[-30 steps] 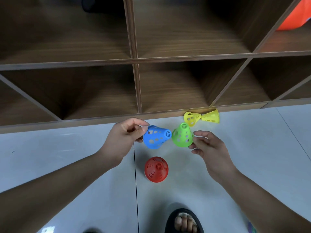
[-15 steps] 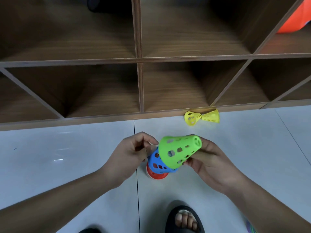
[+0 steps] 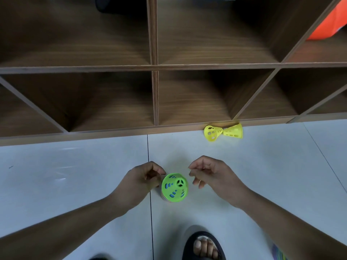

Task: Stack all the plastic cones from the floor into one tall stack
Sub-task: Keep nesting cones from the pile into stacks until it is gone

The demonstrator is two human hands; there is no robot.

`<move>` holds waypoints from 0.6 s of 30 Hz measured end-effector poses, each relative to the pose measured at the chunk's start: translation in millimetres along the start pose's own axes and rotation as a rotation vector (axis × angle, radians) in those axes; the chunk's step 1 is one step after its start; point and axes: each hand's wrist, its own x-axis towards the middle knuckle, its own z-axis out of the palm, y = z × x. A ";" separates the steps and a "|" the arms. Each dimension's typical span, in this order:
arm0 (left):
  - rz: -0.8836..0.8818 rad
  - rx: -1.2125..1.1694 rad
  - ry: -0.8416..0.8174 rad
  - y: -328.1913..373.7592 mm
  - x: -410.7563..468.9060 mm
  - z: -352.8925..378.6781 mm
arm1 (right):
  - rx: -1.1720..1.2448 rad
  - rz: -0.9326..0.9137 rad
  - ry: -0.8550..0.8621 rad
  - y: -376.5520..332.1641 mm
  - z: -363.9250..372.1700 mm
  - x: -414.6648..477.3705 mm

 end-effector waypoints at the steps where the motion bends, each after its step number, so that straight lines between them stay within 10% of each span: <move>1: -0.007 -0.008 0.001 0.3 0.4 -0.1 | -0.018 0.021 0.042 4.7 -7.7 9.3; 18: -0.077 0.016 0.044 -7.9 24.2 -10.3 | -0.702 0.234 0.699 58.3 -180.7 135.9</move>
